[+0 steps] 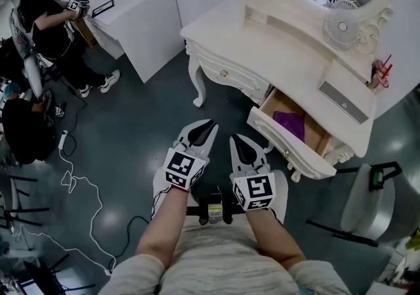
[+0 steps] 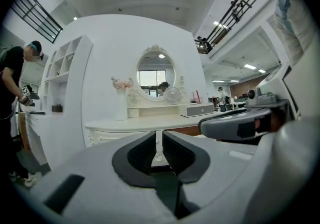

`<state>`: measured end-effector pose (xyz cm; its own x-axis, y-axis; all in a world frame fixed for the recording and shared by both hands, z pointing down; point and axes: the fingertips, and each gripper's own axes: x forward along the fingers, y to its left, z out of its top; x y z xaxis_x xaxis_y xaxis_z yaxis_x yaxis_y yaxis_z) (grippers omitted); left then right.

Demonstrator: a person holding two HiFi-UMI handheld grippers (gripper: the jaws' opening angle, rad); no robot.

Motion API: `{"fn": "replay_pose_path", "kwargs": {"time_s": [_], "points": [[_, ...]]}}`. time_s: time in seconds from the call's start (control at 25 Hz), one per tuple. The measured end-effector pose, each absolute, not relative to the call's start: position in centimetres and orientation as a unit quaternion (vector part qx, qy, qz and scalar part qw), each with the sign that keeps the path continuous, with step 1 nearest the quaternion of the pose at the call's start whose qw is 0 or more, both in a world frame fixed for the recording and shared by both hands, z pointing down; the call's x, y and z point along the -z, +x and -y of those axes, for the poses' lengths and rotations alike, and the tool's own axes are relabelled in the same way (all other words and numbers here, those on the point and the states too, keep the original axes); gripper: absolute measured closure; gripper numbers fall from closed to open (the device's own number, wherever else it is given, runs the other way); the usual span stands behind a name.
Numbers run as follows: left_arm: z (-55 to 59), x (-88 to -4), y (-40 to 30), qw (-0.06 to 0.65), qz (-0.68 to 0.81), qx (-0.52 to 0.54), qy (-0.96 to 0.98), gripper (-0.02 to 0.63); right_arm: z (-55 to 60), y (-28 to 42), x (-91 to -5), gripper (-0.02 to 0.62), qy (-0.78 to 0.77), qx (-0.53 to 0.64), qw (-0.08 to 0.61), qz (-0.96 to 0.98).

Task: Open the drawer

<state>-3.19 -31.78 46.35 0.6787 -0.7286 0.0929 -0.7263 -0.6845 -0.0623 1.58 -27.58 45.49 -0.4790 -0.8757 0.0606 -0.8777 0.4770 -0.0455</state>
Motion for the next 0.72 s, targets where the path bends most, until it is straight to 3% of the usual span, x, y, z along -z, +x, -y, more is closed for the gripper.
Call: {"fn": "replay_pose_path", "kwargs": {"time_s": [0.16,0.48,0.72], "points": [[33.7,-47.1,-4.2,-0.02,-0.402,0.063,-0.913,0.563,27.4,1.5,-45.4,0.584,0.509,-0.035,0.012,0.86],[39.6,-49.2,-4.5,-0.029,-0.416,0.1,-0.904,0.446,27.3,1.4,-45.3,0.586,0.504,-0.039,0.006,0.863],[43.3,-50.8,-3.2,-0.034,-0.415,0.112,-0.902,0.426,27.3,1.5,-45.2,0.586,0.5,-0.041,0.004,0.865]]}}
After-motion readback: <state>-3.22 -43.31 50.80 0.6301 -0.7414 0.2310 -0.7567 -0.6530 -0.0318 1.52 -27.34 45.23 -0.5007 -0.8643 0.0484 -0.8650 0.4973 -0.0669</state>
